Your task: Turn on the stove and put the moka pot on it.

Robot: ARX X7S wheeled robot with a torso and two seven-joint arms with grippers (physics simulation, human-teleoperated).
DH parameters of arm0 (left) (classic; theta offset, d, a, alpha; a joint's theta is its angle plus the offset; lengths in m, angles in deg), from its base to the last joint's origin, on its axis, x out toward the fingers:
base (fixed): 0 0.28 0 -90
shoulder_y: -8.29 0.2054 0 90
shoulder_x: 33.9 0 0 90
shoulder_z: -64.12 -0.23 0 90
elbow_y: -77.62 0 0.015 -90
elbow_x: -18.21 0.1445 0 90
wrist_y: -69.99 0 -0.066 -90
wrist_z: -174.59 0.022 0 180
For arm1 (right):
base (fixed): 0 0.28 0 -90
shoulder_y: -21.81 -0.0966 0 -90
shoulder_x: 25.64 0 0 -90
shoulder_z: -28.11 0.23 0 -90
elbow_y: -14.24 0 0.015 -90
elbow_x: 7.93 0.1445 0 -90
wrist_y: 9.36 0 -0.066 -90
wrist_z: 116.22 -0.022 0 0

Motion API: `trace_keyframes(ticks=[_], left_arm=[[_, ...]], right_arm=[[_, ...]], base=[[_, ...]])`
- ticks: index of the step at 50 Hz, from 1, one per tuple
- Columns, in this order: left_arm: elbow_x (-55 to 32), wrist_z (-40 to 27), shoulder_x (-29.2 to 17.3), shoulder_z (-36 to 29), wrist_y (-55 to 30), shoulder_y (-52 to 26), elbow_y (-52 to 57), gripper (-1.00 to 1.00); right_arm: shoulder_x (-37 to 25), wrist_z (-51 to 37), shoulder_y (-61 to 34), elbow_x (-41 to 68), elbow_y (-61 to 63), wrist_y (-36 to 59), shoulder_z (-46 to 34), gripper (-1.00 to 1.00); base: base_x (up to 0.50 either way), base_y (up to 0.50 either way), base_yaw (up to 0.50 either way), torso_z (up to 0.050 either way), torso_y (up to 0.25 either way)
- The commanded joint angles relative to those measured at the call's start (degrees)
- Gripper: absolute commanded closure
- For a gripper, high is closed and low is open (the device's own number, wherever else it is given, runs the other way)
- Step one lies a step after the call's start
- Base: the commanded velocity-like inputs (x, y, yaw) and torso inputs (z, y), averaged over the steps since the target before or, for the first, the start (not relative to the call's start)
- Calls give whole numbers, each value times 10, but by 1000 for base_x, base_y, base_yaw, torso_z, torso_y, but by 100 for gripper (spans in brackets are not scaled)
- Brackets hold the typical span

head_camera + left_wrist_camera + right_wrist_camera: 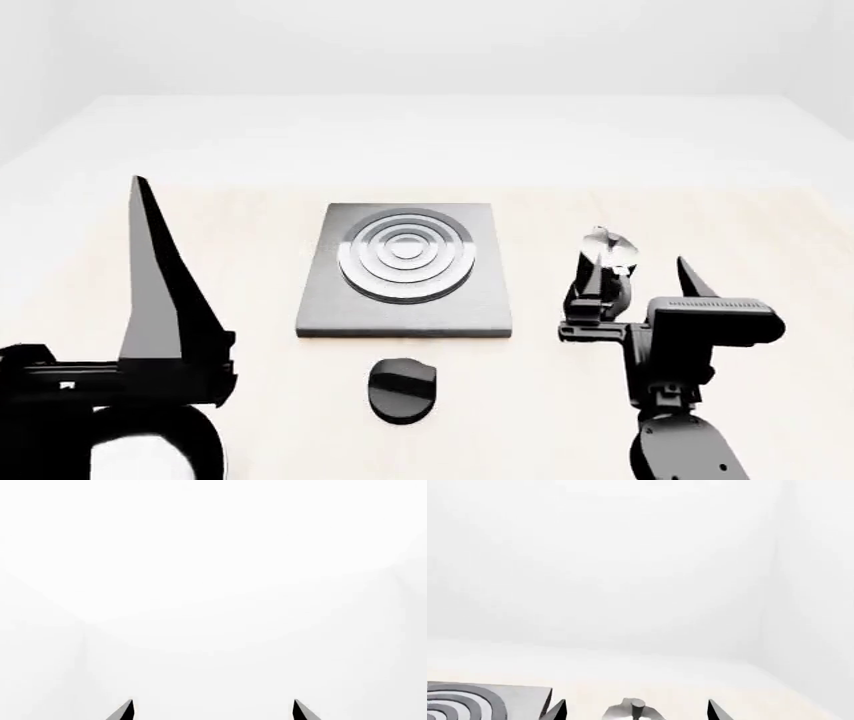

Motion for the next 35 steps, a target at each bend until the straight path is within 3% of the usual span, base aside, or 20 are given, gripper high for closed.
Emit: trace_keyframes(ticks=[1,15,35], left_arm=[[-13,-118,-110,-50,30,-5,15,-100],[-35,-216,-194,-123,46,-48,14,-100],[-39,-232,-205,-142,55,-60,8,-100]], right_arm=[[15,9,5,-8,-108,-55,-7,-100],[25,14,2,-10,-186,-96,-7,-100],[39,21,-37,-25,-286,-150,-16,-100]], base=[[0,0,0,0,0],[0,0,0,0,0],[0,0,0,0,0]])
